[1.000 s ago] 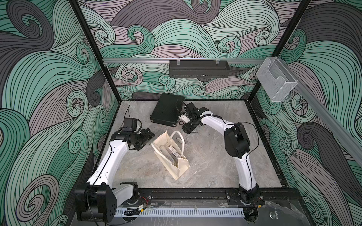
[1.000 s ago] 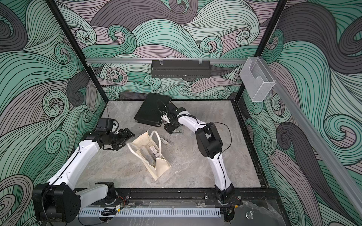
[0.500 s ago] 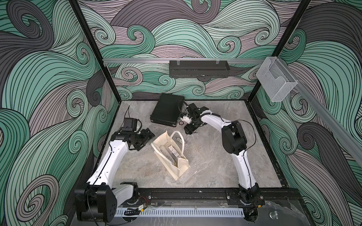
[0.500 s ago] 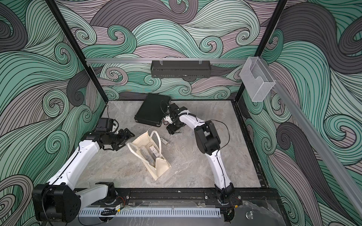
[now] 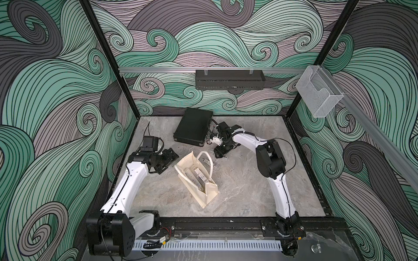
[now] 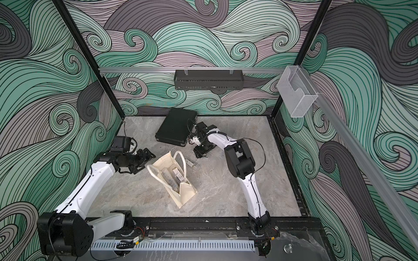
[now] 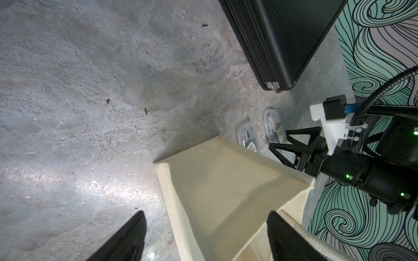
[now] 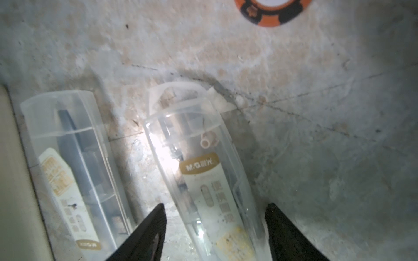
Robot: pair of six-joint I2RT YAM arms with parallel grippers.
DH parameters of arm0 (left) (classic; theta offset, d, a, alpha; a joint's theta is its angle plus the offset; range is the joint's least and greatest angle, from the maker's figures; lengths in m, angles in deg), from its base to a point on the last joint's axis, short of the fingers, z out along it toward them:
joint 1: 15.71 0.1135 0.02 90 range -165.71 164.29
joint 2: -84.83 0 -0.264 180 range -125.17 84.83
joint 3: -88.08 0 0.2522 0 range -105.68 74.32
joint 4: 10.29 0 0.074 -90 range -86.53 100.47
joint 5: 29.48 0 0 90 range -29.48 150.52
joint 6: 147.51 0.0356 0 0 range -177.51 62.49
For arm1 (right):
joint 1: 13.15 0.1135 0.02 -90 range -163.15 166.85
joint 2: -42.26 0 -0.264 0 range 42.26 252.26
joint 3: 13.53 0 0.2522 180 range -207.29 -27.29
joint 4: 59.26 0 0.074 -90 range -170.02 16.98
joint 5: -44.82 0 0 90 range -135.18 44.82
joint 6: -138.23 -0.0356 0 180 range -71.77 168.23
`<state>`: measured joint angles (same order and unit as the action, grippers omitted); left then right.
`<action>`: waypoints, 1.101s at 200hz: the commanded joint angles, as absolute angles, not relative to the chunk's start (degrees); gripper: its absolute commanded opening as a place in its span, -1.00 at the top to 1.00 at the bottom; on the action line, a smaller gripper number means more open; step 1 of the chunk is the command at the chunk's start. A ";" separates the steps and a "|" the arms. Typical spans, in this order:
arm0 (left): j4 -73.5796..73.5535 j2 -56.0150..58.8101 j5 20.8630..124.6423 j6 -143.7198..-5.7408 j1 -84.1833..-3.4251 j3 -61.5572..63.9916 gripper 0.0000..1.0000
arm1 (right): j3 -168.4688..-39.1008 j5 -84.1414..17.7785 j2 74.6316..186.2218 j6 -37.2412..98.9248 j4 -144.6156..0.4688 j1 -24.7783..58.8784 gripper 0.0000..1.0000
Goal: Put the compass set into the canvas bag
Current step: Pick up the compass set at the center of the board.
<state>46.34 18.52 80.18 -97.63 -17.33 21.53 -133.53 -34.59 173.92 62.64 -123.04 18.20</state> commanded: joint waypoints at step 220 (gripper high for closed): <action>45.96 22.35 80.12 -95.92 -17.25 21.97 -0.70 | -131.11 -43.62 164.87 56.91 -122.15 19.92 0.19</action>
